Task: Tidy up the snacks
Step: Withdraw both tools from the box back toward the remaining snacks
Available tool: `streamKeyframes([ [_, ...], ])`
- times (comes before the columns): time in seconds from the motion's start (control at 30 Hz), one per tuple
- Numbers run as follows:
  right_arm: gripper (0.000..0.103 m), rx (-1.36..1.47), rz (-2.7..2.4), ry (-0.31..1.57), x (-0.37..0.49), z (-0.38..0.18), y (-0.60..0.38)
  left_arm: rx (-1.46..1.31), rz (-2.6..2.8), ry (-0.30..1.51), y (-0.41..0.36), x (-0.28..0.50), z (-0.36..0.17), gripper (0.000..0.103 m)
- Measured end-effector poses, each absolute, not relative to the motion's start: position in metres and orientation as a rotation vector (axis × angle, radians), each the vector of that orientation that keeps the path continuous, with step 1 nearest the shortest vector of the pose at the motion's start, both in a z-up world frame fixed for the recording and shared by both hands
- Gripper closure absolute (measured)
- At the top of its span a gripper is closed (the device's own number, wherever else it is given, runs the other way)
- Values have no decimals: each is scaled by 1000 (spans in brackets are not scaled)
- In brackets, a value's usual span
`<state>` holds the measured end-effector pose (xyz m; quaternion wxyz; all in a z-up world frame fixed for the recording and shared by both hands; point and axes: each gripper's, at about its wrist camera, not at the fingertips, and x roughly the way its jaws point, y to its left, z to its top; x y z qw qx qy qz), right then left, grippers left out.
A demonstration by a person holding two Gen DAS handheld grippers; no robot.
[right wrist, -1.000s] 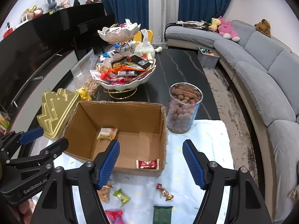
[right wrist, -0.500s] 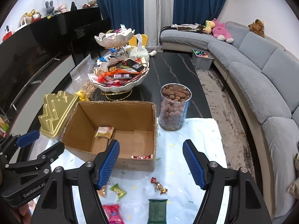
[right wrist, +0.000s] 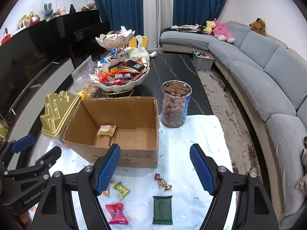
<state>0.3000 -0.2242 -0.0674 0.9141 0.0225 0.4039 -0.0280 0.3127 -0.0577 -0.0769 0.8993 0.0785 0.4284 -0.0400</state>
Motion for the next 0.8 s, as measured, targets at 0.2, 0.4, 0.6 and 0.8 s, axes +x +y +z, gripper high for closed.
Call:
streamKeyframes([
  [0.2,22,34,-78,824,289,-71,-223,173,-58,894,-53,303,-88,16],
  [0.4,22,38,-86,835,279,-81,-224,170,-49,902,-50,287,-103,11],
  [0.6,22,42,-89,856,267,-100,-224,162,-39,910,-49,276,-121,11],
  [0.8,22,31,-98,875,256,-121,-223,151,-31,916,-44,262,-139,10],
])
